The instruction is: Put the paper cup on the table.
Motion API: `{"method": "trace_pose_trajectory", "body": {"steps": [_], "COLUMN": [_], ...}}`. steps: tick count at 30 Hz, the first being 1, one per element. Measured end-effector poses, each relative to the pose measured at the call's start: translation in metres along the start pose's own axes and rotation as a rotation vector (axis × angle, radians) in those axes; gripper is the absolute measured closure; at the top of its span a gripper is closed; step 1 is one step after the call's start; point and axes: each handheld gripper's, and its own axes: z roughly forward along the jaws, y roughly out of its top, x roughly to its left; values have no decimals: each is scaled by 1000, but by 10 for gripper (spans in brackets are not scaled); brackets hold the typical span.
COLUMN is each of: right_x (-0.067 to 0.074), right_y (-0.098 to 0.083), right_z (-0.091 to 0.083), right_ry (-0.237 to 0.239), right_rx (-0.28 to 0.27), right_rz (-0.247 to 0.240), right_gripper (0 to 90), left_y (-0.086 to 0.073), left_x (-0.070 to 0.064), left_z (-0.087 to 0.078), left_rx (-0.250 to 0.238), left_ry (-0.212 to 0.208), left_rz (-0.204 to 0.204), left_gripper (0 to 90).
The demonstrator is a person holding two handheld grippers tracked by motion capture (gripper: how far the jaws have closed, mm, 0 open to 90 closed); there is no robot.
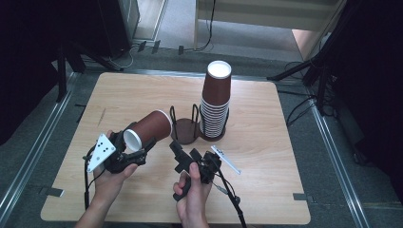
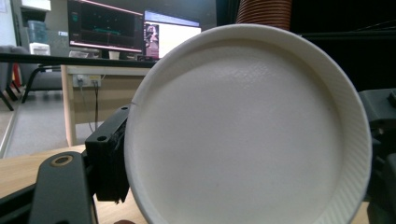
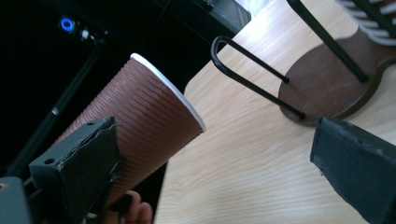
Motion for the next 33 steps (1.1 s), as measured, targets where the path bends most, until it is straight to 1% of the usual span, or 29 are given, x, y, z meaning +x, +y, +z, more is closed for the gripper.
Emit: {"method": "trace_pose_trajectory", "body": {"steps": [3, 5, 7, 9, 11, 12, 14, 15, 16, 18, 20, 21, 23, 24, 27, 29, 31, 33], "right_x": [-2, -3, -2, -3, -7, -9, -10, -11, -11, -12, -12, -11, -11, -12, -13, -13, -15, -15], "right_y": [1, 1, 1, 1, 1, 1, 0, -1, -1, -1, -1, -1, 0, 0, -1, -1, -1, 0], "right_z": [0, 1, 1, 1, 1, 0, 0, 0, 1, 2, 3, 4, 4, 5, 8, 10, 12, 13], "right_ry": [21, 40, 52, 63, 73, 79, 82, 103, 109, 130, 139, 149, 149, 155, 156, 146, 146, 142], "right_rx": [9, 15, 22, 31, 39, 30, 19, 14, 18, 27, 27, 26, 22, 24, 32, 39, 37, 32], "right_rz": [84, 126, 170, 236, 354, 410, 466, 492, 512, 540, 557, 558, 559, 567, 582, 587, 606, 612], "right_gripper": [13, 12, 6, 0, 0, 0, 0, 0, 0, 0, 0, 0, 0, 0, 0, 0, 0, 0], "left_y": [-2, -3, -4, -4, -5, -5, -6, -7, -7, -8, -9, -9, -10, -10, -11, -12, -13, -14], "left_x": [-4, -7, -9, -11, -13, -14, -17, -18, -20, -22, -25, -26, -27, -28, -30, -32, -35, -36], "left_z": [2, 3, 4, 4, 5, 5, 7, 7, 8, 8, 9, 10, 10, 11, 11, 12, 13, 13], "left_rx": [-2, 0, -4, -7, -12, -13, -13, -10, -11, -5, -3, -2, -2, -2, 0, 3, 11, 14], "left_ry": [-3, -10, -6, -6, -13, -16, -29, -34, -37, -47, -56, -58, -63, -65, -73, -83, -92, -103], "left_rz": [7, 8, 11, 10, 13, 13, 14, 16, 16, 19, 19, 23, 22, 22, 24, 27, 30, 31], "left_gripper": [203, 203, 204, 204, 204, 204, 204, 204, 204, 204, 204, 204, 204, 204, 205, 206, 207, 208]}}
